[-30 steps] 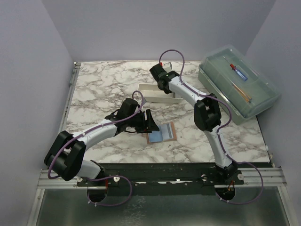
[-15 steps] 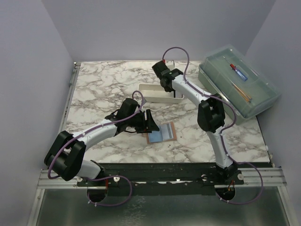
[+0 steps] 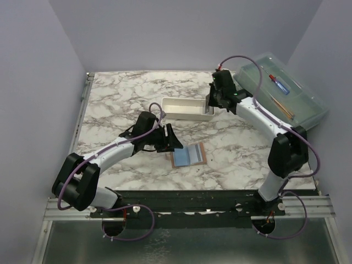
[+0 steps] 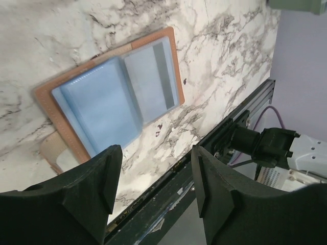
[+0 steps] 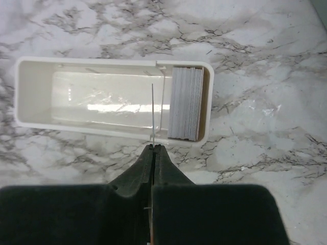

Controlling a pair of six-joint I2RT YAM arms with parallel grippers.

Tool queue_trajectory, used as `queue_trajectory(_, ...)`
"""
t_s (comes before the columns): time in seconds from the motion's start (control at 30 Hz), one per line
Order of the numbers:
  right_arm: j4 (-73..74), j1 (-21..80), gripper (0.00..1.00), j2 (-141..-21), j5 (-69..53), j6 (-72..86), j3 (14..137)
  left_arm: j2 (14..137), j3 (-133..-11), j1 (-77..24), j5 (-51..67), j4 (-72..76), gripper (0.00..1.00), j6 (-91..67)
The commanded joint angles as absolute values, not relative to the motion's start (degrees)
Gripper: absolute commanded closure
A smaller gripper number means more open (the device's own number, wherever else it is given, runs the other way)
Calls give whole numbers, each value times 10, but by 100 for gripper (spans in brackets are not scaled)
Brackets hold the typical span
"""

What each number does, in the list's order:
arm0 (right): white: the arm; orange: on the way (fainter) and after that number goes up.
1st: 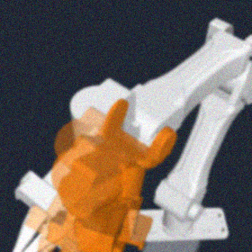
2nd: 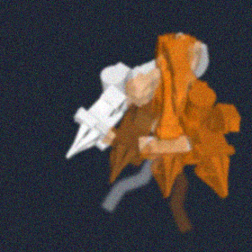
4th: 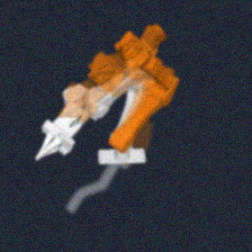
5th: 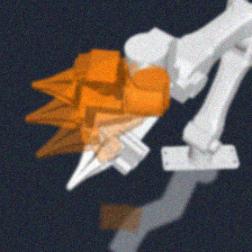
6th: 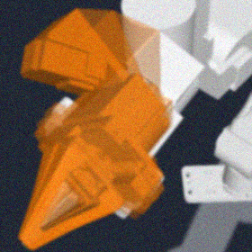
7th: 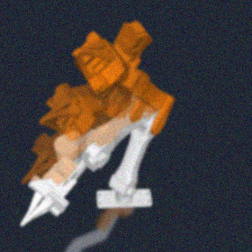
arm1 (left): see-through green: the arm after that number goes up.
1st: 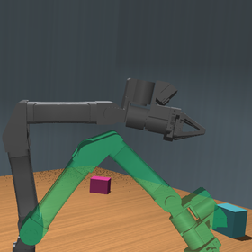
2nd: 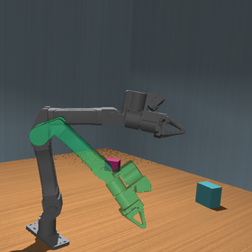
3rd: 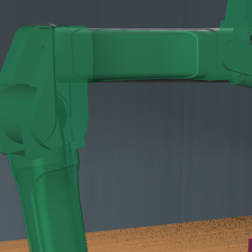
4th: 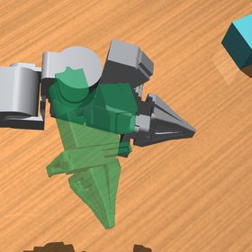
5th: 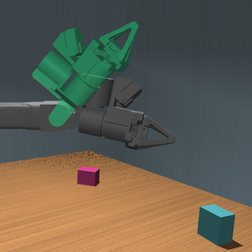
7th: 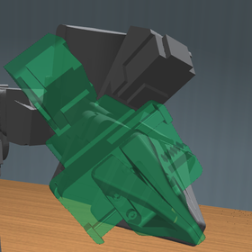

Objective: Put the credit cards into the card holder
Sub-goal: Pick up the credit card from the storage box, then insert the credit card into the card holder.

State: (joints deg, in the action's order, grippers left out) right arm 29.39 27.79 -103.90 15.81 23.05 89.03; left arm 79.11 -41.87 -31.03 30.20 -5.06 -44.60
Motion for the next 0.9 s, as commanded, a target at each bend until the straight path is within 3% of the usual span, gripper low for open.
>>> queue_trajectory(0.0,145,218,100,-927,-54,265,781,785,-443,-268,351,-53,38,-456)
queue_trajectory(0.23,7,112,100,-791,-400,362,583,776,-467,-235,414,-41,37,-485)
queue_trajectory(0.4,-144,100,100,-727,-555,469,466,786,-452,-224,503,86,37,-578)
queue_trajectory(0.87,-402,100,100,-698,-651,646,307,788,-338,-233,561,541,32,-856)
